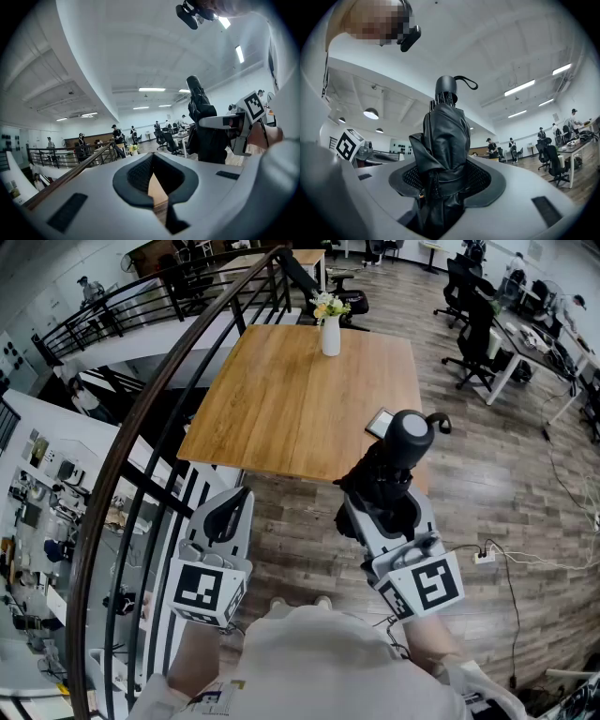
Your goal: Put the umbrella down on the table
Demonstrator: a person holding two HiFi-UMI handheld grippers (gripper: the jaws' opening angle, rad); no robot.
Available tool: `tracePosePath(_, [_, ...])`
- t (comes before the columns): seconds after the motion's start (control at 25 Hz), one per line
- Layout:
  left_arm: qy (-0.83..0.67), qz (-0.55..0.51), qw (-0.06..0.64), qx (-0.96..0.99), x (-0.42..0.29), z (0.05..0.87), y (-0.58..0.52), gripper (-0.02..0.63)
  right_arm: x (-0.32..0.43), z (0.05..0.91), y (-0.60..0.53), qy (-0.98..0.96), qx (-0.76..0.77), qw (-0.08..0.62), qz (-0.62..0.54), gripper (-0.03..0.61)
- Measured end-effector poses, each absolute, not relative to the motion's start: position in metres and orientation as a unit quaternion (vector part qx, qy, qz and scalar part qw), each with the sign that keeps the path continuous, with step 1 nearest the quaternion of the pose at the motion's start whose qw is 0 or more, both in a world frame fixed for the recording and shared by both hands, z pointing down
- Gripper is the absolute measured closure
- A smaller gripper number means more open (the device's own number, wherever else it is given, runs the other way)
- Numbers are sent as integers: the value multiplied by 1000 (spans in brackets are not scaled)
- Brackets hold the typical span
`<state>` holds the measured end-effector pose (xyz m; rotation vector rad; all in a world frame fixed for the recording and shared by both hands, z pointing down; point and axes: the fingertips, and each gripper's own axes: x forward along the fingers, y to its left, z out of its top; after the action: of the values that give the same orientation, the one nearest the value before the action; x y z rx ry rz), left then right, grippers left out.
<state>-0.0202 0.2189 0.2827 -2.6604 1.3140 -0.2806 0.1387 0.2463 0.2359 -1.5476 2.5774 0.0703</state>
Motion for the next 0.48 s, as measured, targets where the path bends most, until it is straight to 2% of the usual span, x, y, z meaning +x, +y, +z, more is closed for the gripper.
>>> tracePosePath(0.48, [442, -100, 80, -888, -16, 283, 221, 597, 148, 245, 246, 863, -500, 64, 10, 330])
